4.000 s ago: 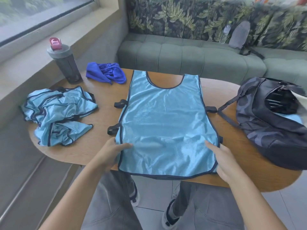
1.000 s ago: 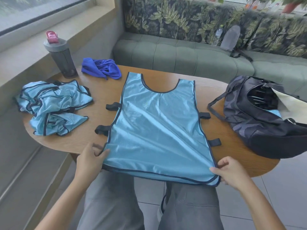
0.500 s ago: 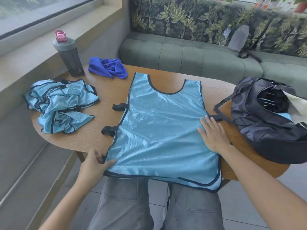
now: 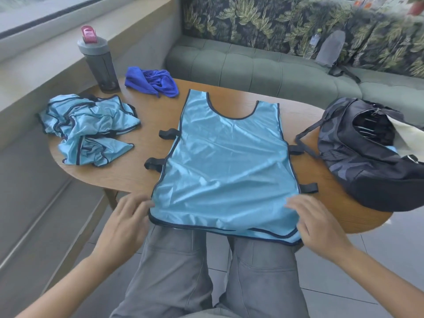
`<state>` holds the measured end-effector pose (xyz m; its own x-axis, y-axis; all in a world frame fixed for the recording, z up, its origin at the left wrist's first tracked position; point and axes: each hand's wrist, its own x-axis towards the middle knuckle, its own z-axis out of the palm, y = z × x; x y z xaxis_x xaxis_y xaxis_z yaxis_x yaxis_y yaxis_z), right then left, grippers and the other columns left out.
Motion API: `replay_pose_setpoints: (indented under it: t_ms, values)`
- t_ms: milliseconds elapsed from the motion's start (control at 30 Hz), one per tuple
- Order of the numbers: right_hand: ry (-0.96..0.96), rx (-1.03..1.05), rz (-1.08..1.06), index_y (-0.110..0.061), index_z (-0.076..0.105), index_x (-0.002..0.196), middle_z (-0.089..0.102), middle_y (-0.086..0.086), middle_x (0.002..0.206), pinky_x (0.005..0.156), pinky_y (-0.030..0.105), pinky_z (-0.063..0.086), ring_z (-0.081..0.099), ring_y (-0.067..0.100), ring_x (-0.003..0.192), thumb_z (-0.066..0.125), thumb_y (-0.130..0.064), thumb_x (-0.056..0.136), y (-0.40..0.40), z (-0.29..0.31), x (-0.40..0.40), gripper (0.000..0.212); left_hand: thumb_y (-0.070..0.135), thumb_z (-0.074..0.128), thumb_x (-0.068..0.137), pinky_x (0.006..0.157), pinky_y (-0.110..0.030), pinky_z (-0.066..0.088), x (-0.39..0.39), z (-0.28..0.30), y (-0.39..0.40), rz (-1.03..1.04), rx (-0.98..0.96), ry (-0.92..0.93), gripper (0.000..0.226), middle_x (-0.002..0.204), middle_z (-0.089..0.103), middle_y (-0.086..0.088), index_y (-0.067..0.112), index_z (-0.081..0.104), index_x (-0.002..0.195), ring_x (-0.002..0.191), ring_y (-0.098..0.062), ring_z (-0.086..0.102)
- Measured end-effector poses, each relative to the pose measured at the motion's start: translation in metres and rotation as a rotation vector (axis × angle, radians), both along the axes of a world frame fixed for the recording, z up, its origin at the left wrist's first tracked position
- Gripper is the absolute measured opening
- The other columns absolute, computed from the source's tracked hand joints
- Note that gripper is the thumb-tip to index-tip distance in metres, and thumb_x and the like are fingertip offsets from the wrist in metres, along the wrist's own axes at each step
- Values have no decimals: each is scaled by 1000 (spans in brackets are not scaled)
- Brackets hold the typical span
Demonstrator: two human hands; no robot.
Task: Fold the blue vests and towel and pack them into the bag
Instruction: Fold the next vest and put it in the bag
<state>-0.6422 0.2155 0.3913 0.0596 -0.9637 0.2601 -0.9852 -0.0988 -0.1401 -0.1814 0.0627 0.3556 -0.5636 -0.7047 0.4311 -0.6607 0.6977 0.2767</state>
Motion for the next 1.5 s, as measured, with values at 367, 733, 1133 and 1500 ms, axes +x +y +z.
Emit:
replay_pose_setpoints:
  t_ms: [367, 733, 1133, 1500]
  values:
    - [310, -116, 87, -4, 73, 118, 64, 12, 120, 92, 45, 45, 60, 34, 115, 46, -7, 91, 49, -50, 22, 38, 7, 44, 96, 91, -44, 56, -2, -25, -15, -202, -106, -178, 29, 126, 59, -9, 8, 66, 114, 129, -33, 52]
    - [119, -202, -11, -8, 73, 101, 68, 3, 105, 98, 35, 47, 65, 26, 108, 57, -9, 94, 70, -37, 22, 17, 24, 48, 99, 84, -33, 50, -8, -5, -3, -63, 86, 73, 21, 108, 65, 7, 17, 66, 107, 103, -21, 62]
    - [-306, -176, -262, -38, 44, 95, 66, -3, 100, 77, 30, 51, 61, 18, 102, 72, 6, 85, 60, 16, 42, 54, 7, 56, 101, 76, -19, 45, -23, 50, 9, 54, 314, 490, 22, 98, 66, 20, 29, 57, 103, 90, -3, 61]
    - [-345, -349, -253, -17, 60, 111, 65, -5, 92, 65, 3, 46, 64, 15, 81, 41, -55, 101, 56, 68, 43, 43, 19, 46, 105, 73, -25, 44, -29, 88, 14, 33, 219, 535, 9, 89, 62, 12, 22, 54, 101, 85, -7, 59]
